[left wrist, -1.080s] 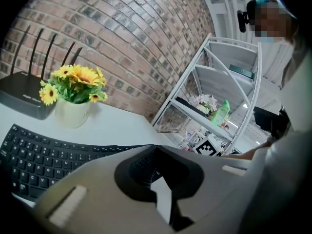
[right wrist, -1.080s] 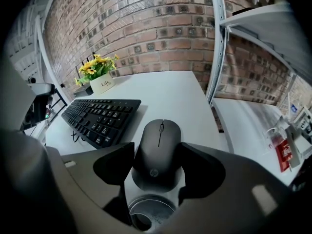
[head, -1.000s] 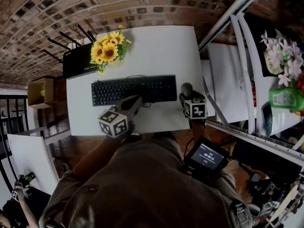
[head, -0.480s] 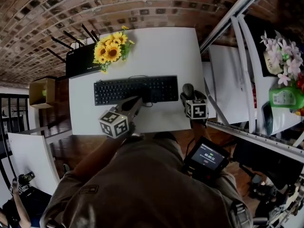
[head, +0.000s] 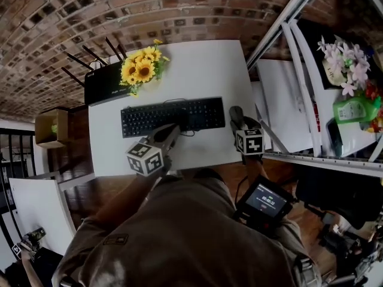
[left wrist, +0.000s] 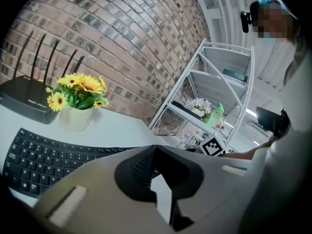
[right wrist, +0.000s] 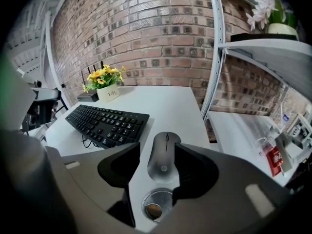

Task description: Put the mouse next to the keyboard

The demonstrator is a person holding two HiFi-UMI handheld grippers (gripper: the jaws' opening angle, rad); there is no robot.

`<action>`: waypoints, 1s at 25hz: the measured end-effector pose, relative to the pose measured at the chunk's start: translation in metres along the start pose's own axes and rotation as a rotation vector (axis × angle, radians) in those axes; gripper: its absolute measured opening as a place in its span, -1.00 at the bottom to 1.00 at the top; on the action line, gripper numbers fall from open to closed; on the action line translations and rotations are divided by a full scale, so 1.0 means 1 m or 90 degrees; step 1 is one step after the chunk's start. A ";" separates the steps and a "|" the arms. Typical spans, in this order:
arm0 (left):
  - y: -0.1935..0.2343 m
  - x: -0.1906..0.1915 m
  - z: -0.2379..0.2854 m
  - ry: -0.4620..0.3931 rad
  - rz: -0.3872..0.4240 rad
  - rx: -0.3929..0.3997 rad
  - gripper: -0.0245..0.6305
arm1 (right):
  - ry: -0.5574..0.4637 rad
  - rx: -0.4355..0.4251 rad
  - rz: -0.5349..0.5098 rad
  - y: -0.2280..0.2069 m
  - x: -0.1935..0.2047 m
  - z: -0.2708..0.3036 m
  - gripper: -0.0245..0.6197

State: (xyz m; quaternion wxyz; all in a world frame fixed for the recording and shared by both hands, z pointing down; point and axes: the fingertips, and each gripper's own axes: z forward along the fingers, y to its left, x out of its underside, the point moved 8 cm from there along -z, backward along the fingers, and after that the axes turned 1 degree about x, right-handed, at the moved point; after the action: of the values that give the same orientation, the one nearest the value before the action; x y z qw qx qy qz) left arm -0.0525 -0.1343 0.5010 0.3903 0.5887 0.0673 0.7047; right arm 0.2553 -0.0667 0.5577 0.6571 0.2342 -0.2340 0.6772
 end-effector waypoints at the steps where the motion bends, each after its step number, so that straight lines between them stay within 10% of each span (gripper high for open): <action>1: 0.001 0.000 -0.002 -0.001 0.002 0.003 -0.93 | -0.006 0.002 0.000 0.003 0.000 -0.005 -0.26; 6: 0.005 0.002 -0.015 -0.009 0.006 0.019 -0.93 | -0.034 -0.003 0.007 0.025 0.001 -0.027 -0.85; 25: -0.011 0.034 -0.052 -0.050 0.016 0.016 -0.93 | -0.142 -0.132 -0.006 0.100 0.009 -0.092 -0.88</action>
State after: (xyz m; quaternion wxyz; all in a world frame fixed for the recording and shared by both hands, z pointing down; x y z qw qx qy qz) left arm -0.0933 -0.0870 0.5058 0.3762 0.6218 0.0533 0.6848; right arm 0.1539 -0.0050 0.4903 0.6510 0.2400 -0.3730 0.6160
